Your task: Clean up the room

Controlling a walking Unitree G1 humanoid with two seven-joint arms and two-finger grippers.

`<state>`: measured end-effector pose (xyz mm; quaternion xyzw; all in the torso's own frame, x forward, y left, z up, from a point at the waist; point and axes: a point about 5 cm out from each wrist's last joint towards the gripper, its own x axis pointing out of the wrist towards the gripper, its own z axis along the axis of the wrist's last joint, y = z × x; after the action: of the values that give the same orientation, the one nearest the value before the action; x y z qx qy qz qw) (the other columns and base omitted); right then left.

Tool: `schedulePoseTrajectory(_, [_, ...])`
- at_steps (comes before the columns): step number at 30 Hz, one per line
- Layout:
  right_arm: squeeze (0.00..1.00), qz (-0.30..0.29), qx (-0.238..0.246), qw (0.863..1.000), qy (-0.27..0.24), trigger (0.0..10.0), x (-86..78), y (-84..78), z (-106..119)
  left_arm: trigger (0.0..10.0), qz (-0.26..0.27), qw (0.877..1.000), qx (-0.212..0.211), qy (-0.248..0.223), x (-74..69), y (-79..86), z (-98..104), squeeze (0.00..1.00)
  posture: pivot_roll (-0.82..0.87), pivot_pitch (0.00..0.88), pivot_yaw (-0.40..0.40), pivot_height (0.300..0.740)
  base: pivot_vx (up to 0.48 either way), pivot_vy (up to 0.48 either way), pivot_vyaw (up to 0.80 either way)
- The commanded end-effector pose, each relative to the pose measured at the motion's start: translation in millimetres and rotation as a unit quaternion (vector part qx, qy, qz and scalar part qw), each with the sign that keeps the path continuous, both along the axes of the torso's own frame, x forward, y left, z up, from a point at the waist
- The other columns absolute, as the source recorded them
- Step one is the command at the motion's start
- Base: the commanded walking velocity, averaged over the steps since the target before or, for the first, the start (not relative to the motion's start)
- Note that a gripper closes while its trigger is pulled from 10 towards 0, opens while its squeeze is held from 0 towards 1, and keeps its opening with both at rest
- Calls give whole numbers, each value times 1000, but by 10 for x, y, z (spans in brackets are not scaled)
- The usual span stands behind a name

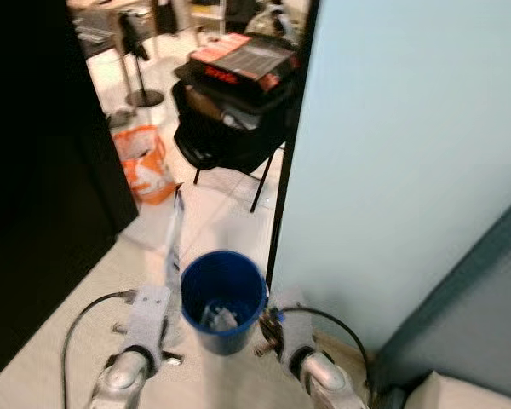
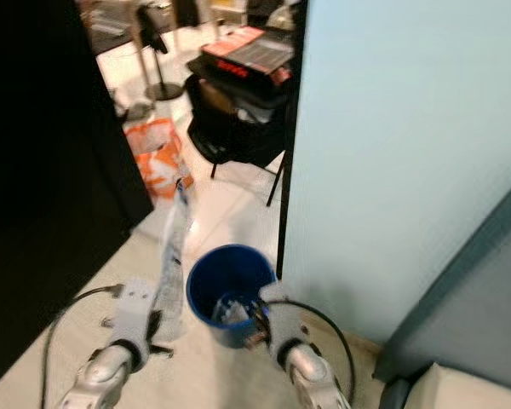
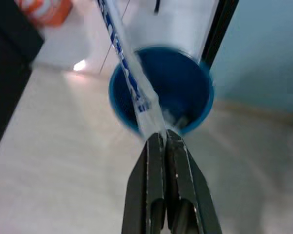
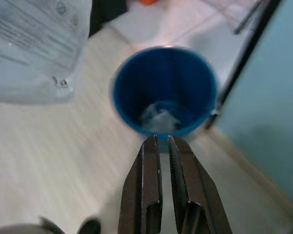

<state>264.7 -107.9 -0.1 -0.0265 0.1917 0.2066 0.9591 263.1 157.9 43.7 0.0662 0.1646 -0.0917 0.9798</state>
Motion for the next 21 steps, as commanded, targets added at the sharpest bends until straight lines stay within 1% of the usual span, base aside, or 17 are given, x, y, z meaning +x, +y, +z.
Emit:
schedulePoseTrajectory(1, [0,12,12,1000,-6,10000,20,118,39,10000,13,1000,5,17,-52,104,-69,0,3,92,-45,740,386,0,0])
schedulePoseTrajectory(21, [0,13,11,1000,-2,10000,5,120,21,10000,4,1000,-1,19,-75,88,-70,0,4,96,-45,740,355,0,0])
